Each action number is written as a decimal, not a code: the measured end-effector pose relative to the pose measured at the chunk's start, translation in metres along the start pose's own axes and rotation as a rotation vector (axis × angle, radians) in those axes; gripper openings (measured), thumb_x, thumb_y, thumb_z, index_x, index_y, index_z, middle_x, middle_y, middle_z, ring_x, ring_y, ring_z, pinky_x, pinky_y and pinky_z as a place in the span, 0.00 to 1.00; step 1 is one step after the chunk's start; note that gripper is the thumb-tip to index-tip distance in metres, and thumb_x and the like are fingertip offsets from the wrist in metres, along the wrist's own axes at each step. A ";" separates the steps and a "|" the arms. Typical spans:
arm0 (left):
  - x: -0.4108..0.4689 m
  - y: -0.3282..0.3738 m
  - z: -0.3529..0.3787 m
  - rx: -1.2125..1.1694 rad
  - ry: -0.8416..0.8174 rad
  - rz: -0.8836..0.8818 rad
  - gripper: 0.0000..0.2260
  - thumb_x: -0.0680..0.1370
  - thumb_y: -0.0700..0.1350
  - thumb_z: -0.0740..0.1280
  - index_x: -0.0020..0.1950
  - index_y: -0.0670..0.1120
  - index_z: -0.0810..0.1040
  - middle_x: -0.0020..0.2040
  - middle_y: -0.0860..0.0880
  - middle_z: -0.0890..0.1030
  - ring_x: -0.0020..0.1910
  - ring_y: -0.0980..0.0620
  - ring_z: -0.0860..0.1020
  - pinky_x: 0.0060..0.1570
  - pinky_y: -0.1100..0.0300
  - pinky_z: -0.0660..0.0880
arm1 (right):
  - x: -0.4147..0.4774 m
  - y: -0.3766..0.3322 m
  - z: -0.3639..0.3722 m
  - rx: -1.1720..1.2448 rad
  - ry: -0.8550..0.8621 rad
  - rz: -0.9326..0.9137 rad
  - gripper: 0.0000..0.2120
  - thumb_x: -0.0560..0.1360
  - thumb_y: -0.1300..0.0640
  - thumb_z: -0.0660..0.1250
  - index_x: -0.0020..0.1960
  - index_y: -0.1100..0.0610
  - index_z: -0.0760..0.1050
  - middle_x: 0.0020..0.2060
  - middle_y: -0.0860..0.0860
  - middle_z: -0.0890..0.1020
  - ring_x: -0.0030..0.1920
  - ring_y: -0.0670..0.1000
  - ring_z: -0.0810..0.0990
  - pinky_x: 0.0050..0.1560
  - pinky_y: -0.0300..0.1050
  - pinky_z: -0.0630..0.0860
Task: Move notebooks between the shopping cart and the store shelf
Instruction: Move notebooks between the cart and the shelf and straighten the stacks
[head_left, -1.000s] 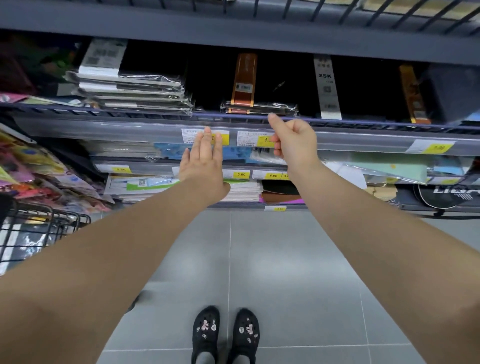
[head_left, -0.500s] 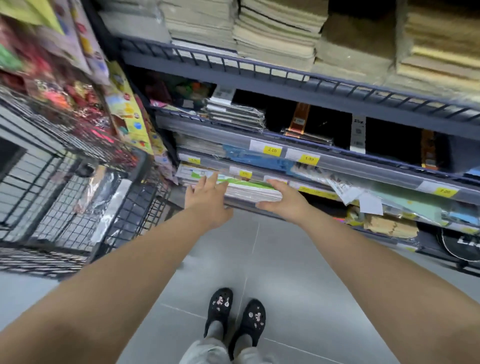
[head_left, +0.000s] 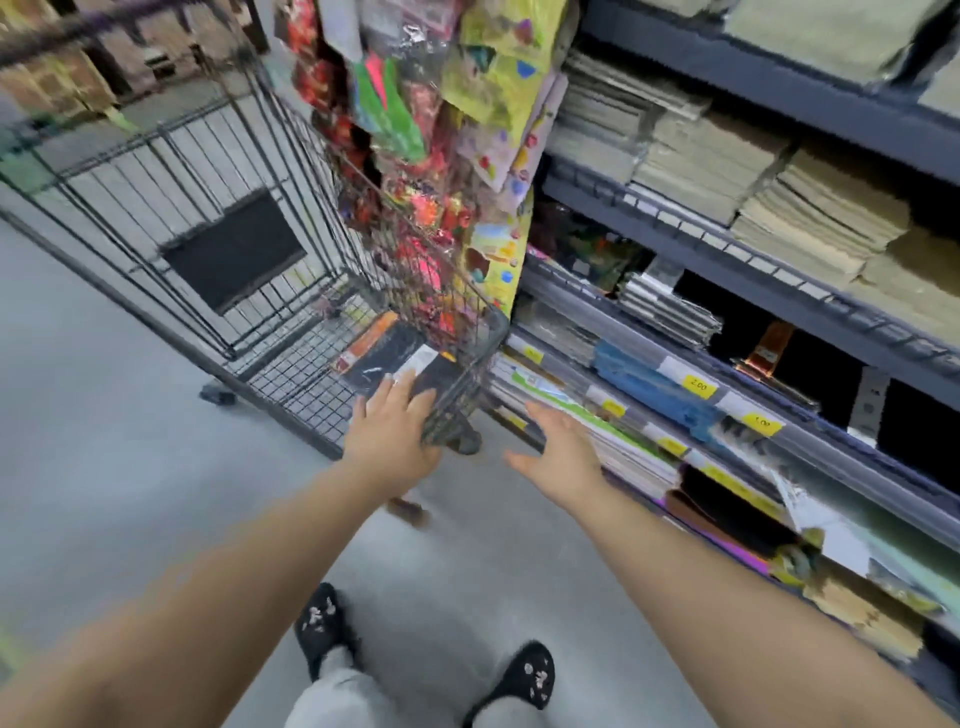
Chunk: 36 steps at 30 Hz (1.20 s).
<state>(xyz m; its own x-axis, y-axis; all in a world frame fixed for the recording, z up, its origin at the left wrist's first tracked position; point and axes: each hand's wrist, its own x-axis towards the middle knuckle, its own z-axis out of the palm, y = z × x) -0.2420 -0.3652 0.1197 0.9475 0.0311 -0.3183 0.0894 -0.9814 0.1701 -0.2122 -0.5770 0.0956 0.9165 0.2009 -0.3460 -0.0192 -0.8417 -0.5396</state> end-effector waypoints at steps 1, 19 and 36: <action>-0.001 -0.017 -0.004 0.000 -0.008 -0.011 0.30 0.76 0.54 0.63 0.76 0.51 0.57 0.79 0.46 0.48 0.78 0.43 0.47 0.73 0.42 0.49 | 0.001 -0.013 0.009 -0.015 0.020 0.000 0.36 0.72 0.43 0.69 0.75 0.48 0.60 0.75 0.49 0.63 0.75 0.52 0.58 0.73 0.52 0.59; 0.039 -0.247 -0.055 0.011 -0.060 0.156 0.32 0.76 0.51 0.64 0.77 0.49 0.54 0.79 0.45 0.47 0.78 0.44 0.46 0.75 0.45 0.48 | 0.040 -0.181 0.149 -0.050 0.131 0.233 0.29 0.77 0.45 0.61 0.75 0.45 0.57 0.77 0.50 0.58 0.76 0.53 0.55 0.74 0.52 0.52; 0.199 -0.297 -0.060 0.054 -0.365 0.092 0.33 0.77 0.53 0.63 0.78 0.51 0.50 0.79 0.47 0.43 0.78 0.46 0.45 0.75 0.46 0.49 | 0.200 -0.218 0.151 -0.017 -0.143 0.358 0.32 0.75 0.45 0.63 0.76 0.45 0.55 0.76 0.49 0.58 0.74 0.56 0.58 0.71 0.55 0.61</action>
<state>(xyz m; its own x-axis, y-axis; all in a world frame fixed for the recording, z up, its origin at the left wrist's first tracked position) -0.0614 -0.0561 0.0612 0.7781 -0.1175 -0.6170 -0.0162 -0.9858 0.1673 -0.0855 -0.2779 0.0280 0.7879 -0.0404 -0.6144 -0.3202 -0.8792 -0.3529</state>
